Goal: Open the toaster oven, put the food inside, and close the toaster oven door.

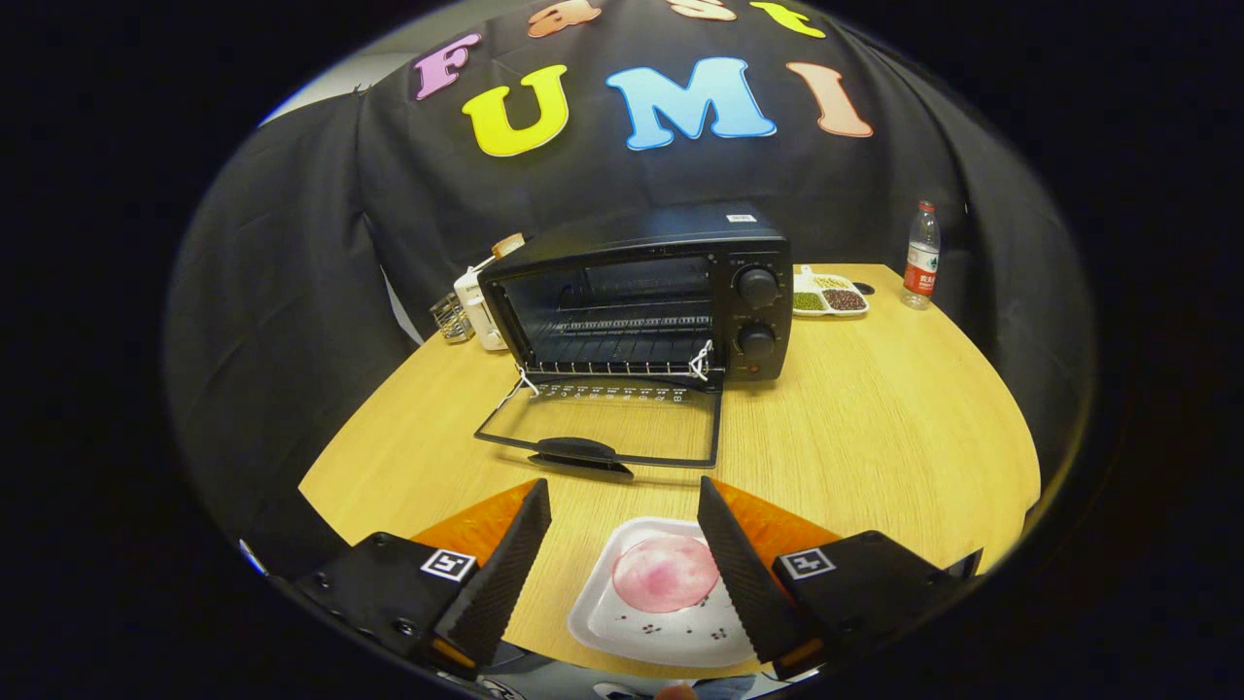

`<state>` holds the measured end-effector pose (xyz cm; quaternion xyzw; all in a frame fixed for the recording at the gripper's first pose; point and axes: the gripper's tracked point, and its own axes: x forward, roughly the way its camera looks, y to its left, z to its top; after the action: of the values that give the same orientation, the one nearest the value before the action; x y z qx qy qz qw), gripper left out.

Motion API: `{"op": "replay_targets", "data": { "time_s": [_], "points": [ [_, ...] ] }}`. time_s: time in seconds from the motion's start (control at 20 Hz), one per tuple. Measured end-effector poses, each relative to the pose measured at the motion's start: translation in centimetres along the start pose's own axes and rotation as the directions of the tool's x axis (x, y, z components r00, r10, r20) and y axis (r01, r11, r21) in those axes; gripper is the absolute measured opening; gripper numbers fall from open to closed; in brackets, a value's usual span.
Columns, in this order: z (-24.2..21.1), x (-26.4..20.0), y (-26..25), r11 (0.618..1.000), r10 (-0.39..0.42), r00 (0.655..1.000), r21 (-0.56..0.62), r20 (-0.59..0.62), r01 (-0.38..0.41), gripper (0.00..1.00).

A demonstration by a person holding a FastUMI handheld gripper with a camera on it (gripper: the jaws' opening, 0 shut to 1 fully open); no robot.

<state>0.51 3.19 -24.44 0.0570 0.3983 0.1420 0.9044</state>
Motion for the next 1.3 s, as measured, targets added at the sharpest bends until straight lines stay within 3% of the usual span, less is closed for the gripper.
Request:
{"op": "replay_targets", "data": {
  "time_s": [0.3,0.5,0.85,1.3],
  "points": [
    [-0.3,-0.4,-3.1,0.991,0.119,0.981,0.08,-0.156,-0.108,0.98],
    [-1.9,-0.2,-5.6,0.986,0.142,0.951,0.12,-0.273,-0.112,0.98],
    [-6.8,0.3,-7.8,0.963,0.211,0.869,0.247,-0.447,-0.107,0.98],
    [-11.2,0.2,-8.2,0.96,0.22,0.786,0.27,-0.577,-0.071,0.98]
  ]
}}
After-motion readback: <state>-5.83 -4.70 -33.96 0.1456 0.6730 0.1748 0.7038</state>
